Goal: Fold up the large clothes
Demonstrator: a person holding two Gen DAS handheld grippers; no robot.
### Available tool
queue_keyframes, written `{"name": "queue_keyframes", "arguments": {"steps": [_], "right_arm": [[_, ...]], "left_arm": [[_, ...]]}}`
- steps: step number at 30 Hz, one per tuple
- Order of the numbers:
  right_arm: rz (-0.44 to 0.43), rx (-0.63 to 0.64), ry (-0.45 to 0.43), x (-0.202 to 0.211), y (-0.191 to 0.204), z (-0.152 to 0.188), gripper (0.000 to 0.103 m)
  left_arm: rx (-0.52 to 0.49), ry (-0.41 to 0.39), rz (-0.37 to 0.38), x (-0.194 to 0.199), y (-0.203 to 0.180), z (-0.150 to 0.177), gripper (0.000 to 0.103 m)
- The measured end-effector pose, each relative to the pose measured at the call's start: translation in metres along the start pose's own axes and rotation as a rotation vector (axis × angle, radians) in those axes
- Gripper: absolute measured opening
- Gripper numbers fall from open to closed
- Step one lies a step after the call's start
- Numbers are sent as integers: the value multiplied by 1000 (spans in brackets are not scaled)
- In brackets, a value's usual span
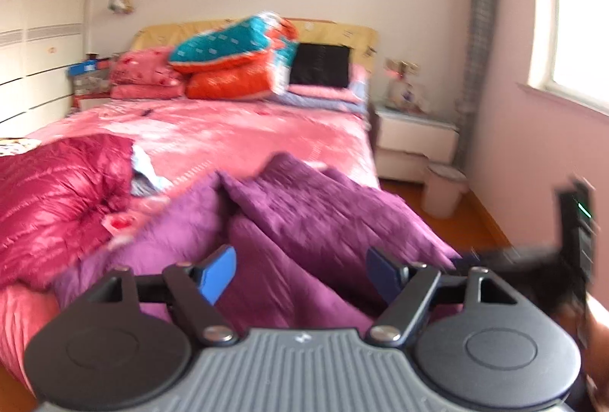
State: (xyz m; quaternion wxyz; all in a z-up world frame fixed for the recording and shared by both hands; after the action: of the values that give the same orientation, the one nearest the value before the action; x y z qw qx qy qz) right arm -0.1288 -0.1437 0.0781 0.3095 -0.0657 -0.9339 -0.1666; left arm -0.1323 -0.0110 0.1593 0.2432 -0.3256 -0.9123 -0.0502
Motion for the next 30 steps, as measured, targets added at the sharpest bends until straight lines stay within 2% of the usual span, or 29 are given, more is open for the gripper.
{"name": "queue_keyframes", "arguments": {"steps": [5,8,9,10,12,14,19,23,26,30], "right_arm": [[-56,18,14,-12,23,-5,80],[-69,85,27,-24,43,-12,79],[-67,106,37,-30,48,-13,72],[-57,126,50,-37,52,-15,56],[-27,156,69,-52,55,-18,38],[-14,144,74,-62,53,-23,30],[-49,89,31,-70,67,-56,20],[-118,59,-26,-76,97,-99,18],[-186,44,-65,-86,131,-139,18],[-304,33,-87,-113,182,-193,18]], "left_arm": [[95,-80,-114,-50,47,-33,81],[146,-125,-185,-77,80,-41,90],[161,-128,-204,-83,91,-41,91],[175,-128,-224,-92,103,-38,91],[200,-121,-259,-106,129,-30,91],[217,-113,-273,-115,152,-21,91],[292,-138,-246,-113,199,-10,91],[355,-222,-182,-99,221,-14,91],[409,-243,-116,-98,229,-10,91],[363,-283,-78,-92,228,-13,91]]}}
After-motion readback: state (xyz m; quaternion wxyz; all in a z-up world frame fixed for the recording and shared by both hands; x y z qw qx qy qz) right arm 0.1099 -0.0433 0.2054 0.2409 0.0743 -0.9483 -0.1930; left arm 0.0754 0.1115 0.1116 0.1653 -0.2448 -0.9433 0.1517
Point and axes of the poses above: each gripper's, at about its wrist camera, not at the fingertips, and x roughly against the way its jaws point, y to its left, z to its underside, the point moved 9 cm from there along -x, roughly the way its jaws point, and after that the axes turned 3 degrees about y, right-handed, at the moved point
